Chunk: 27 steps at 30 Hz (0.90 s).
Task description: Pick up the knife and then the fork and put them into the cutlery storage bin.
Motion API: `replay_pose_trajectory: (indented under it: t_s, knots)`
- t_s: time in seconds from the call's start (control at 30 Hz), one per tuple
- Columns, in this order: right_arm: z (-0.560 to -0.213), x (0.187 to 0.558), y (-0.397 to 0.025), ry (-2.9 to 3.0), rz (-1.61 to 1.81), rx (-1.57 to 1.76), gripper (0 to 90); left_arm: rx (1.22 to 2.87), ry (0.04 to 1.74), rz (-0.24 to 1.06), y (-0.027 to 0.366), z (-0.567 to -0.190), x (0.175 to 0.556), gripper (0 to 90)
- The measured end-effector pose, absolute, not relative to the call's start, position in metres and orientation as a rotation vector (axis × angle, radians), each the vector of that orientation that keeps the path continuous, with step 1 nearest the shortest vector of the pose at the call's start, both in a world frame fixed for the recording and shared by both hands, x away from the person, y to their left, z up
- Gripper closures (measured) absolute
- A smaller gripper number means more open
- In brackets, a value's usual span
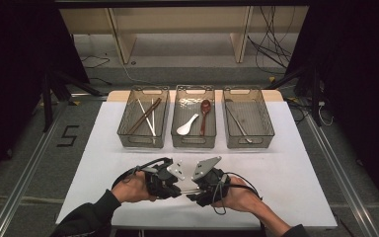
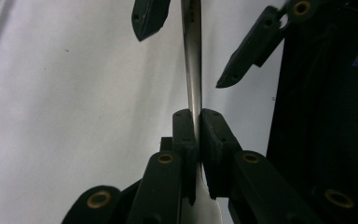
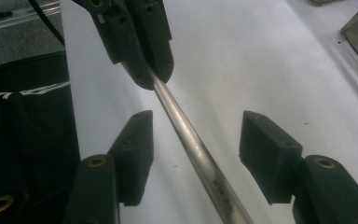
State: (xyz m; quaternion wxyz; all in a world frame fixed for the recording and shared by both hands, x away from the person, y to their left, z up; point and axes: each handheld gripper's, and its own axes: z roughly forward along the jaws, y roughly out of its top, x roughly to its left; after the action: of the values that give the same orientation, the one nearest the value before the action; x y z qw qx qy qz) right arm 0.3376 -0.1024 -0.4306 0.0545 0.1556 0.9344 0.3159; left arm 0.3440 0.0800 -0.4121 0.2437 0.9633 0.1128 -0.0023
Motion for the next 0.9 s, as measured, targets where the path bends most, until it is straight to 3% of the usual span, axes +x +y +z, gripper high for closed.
replay_pose_trajectory:
  t_s: [0.37,0.57,0.83,0.9]
  knots:
    - [-0.433,0.333,-0.1,2.874,0.926,0.37,59.9,2.629,0.265,-0.037,0.076,-0.408,0.341,84.1]
    - [-0.436,0.328,-0.098,2.88,0.894,0.306,72.4,2.628,0.266,-0.059,0.075,-0.408,0.339,84.1]
    - [-0.438,0.323,-0.097,2.897,0.856,0.17,80.2,2.627,0.259,-0.096,0.074,-0.414,0.339,83.1]
    - [-0.436,0.323,-0.098,2.915,0.893,0.167,87.2,2.641,0.277,-0.069,0.074,-0.416,0.342,81.2]
